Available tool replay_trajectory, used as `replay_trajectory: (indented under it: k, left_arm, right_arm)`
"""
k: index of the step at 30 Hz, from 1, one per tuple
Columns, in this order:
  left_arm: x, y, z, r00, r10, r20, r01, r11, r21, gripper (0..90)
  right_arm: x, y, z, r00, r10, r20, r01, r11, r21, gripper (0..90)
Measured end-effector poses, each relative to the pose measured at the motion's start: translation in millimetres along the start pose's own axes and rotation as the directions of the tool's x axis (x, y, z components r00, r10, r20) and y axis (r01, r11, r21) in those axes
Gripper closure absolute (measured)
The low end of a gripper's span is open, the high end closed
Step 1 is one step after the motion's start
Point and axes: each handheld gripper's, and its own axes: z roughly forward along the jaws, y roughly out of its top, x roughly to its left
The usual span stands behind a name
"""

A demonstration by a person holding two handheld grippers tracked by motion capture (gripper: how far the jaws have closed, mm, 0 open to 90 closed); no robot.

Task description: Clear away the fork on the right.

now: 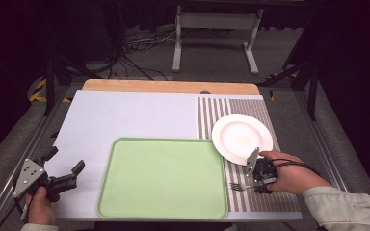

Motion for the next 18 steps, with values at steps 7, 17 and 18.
replay_trajectory:
  k: [7, 17, 18]
  left_arm:
    - [0.2, -0.1, -0.1, 1.0, -0.001, 0.001, 0.001, 1.0, 0.001, 0.3]
    - [0.6, -0.1, -0.4, 1.0, 0.0, 0.0, 0.0, 1.0, 0.0, 0.3]
    - [0.6, 0.0, -0.5, 1.0, 0.0, -0.001, 0.0, 1.0, 0.0, 0.3]
  right_arm:
    - [-0.9, 1.4, 0.3, 0.9981, -0.062, 0.005, 0.062, 0.9948, 0.081, 73.2]
    - [1.8, 5.7, 3.5, 0.9874, -0.158, 0.005, 0.157, 0.9803, 0.12, 84.4]
    - [1.6, 5.9, 3.5, 0.986, -0.167, 0.003, 0.165, 0.9787, 0.122, 84.5]
